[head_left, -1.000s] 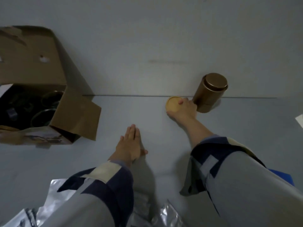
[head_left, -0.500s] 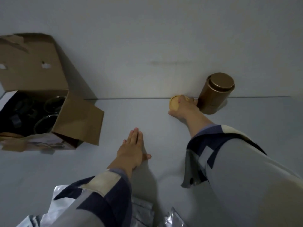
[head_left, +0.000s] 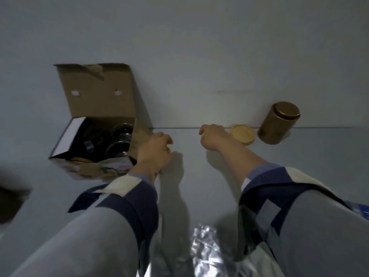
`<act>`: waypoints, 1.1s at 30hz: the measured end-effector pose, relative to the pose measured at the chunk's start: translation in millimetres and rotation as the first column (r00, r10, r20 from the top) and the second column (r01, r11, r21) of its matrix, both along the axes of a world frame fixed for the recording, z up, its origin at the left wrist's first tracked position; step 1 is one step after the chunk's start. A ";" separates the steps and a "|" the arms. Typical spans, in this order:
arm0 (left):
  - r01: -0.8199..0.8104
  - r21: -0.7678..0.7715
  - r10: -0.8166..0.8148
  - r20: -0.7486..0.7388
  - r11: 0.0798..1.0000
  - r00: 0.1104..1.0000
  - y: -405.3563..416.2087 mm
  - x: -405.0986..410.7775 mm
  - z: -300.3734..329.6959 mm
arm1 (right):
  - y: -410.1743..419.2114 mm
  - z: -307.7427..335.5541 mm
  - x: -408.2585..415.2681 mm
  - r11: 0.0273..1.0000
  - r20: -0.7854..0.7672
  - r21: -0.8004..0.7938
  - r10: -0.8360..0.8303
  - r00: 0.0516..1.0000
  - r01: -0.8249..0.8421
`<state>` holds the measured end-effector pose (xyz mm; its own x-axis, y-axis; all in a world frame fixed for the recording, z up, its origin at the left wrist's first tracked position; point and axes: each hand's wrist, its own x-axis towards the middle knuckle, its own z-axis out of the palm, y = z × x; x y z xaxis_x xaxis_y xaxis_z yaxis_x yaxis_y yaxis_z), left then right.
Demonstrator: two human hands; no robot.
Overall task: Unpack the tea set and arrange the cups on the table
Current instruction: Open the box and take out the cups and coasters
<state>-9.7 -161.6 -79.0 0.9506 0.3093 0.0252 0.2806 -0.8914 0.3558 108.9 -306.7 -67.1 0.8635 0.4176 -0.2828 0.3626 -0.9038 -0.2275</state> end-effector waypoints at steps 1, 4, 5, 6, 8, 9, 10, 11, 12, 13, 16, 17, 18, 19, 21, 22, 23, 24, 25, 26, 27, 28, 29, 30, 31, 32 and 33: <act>-0.022 0.020 0.021 0.050 1.000 0.999 16.6 -8.9 7.1 | 16.3 6.4 -11.9 0.999 0.002 0.036 0.012 1.000 -0.012; -0.076 0.102 0.064 0.113 0.992 0.992 67.5 -34.6 21.1 | 68.9 22.9 -44.5 0.984 0.028 0.148 0.093 0.995 -0.096; -0.113 0.111 0.098 0.132 0.987 0.986 84.1 -42.6 25.0 | 86.7 27.0 -54.4 0.974 0.038 0.185 0.123 0.992 -0.128; -0.160 0.102 0.144 0.154 0.982 0.978 100.7 -50.1 28.4 | 104.2 30.9 -64.4 0.962 0.049 0.224 0.148 0.988 -0.156; -0.260 0.084 0.242 0.175 0.962 0.954 132.1 -65.1 32.7 | 136.8 36.1 -83.8 0.926 0.059 0.321 0.190 0.980 -0.199; -0.300 0.091 0.284 0.158 0.950 0.946 147.9 -73.0 32.9 | 152.0 37.9 -94.3 0.900 0.052 0.372 0.222 0.974 -0.225; -0.333 0.099 0.319 0.129 0.938 0.939 163.2 -80.6 31.6 | 166.1 38.4 -104.8 0.877 0.036 0.409 0.261 0.965 -0.253; -0.365 0.094 0.356 0.098 0.926 0.929 176.9 -88.2 29.4 | 179.0 37.4 -114.8 0.858 0.020 0.430 0.302 0.953 -0.281; -0.393 0.071 0.388 0.073 0.917 0.919 188.5 -94.5 26.7 | 190.3 35.4 -124.2 0.846 0.009 0.438 0.336 0.942 -0.306; -0.414 0.035 0.412 0.055 0.910 0.910 196.9 -100.2 25.3 | 200.7 32.4 -132.1 0.835 0.002 0.447 0.359 0.933 -0.322; -0.423 -0.082 0.428 0.078 0.903 0.900 208.5 -109.6 25.2 | 224.4 23.2 -148.7 0.821 -0.021 0.455 0.397 0.917 -0.345; -0.421 -0.110 0.432 0.110 0.900 0.895 209.8 -111.4 26.3 | 230.3 20.7 -151.7 0.823 -0.027 0.442 0.411 0.911 -0.358; -0.416 -0.128 0.432 0.147 0.901 0.890 211.7 -112.9 26.6 | 235.2 19.2 -154.1 0.826 -0.033 0.423 0.425 0.905 -0.373; -0.408 -0.132 0.426 0.171 0.903 0.888 213.2 -115.3 27.1 | 240.0 17.9 -156.0 0.831 -0.034 0.395 0.438 0.898 -0.391; -0.394 -0.121 0.411 0.194 0.911 0.891 217.8 -120.7 26.1 | 249.8 16.0 -157.8 0.844 -0.019 0.312 0.466 0.885 -0.437; -0.391 -0.117 0.407 0.194 0.913 0.892 219.3 -123.1 25.8 | 254.4 15.5 -157.9 0.850 -0.012 0.262 0.477 0.879 -0.457; -0.394 -0.114 0.409 0.184 0.912 0.894 220.2 -125.0 25.6 | 258.4 15.7 -157.3 0.855 -0.010 0.220 0.484 0.875 -0.470; -0.397 -0.114 0.412 0.186 0.911 0.892 221.1 -125.7 24.5 | 262.0 16.6 -155.9 0.859 -0.018 0.192 0.487 0.873 -0.475; -0.401 -0.117 0.417 0.193 0.909 0.888 221.0 -126.2 24.2 | 264.9 18.0 -153.8 0.861 -0.033 0.178 0.489 0.872 -0.476; -0.400 -0.120 0.417 0.209 0.909 0.885 220.2 -126.6 23.9 | 267.4 19.3 -151.8 0.863 -0.051 0.168 0.491 0.870 -0.477; -0.397 -0.122 0.415 0.219 0.910 0.883 220.2 -126.6 23.3 | 270.3 20.2 -150.5 0.863 -0.058 0.152 0.495 0.867 -0.483; -0.397 -0.125 0.416 0.227 0.909 0.881 220.8 -126.5 22.6 | 273.5 20.6 -150.1 0.861 -0.051 0.119 0.502 0.863 -0.494; -0.402 -0.136 0.423 0.226 0.906 0.877 222.2 -126.4 22.0 | 277.2 19.5 -150.6 0.860 -0.033 0.074 0.509 0.860 -0.505; -0.406 -0.144 0.429 0.221 0.903 0.876 224.1 -126.1 21.3 | 281.0 17.4 -151.8 0.860 -0.010 0.028 0.510 0.860 -0.510; -0.409 -0.149 0.433 0.213 0.900 0.876 225.9 -125.8 20.4 | 284.5 15.2 -153.4 0.860 0.010 -0.012 0.510 0.860 -0.510; -0.412 -0.151 0.436 0.206 0.898 0.876 227.3 -125.3 19.7 | 287.8 13.9 -155.2 0.859 0.020 -0.044 0.511 0.859 -0.510; -0.416 -0.153 0.440 0.198 0.896 0.876 228.9 -124.5 18.9 | 290.9 14.1 -156.5 0.854 0.018 -0.067 0.518 0.855 -0.516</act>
<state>-134.2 67.3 -60.1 0.6978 0.6969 0.1654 0.5296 -0.6574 0.5360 -47.6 -15.8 -53.1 0.5369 0.7905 -0.2946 0.7878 -0.5948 -0.1600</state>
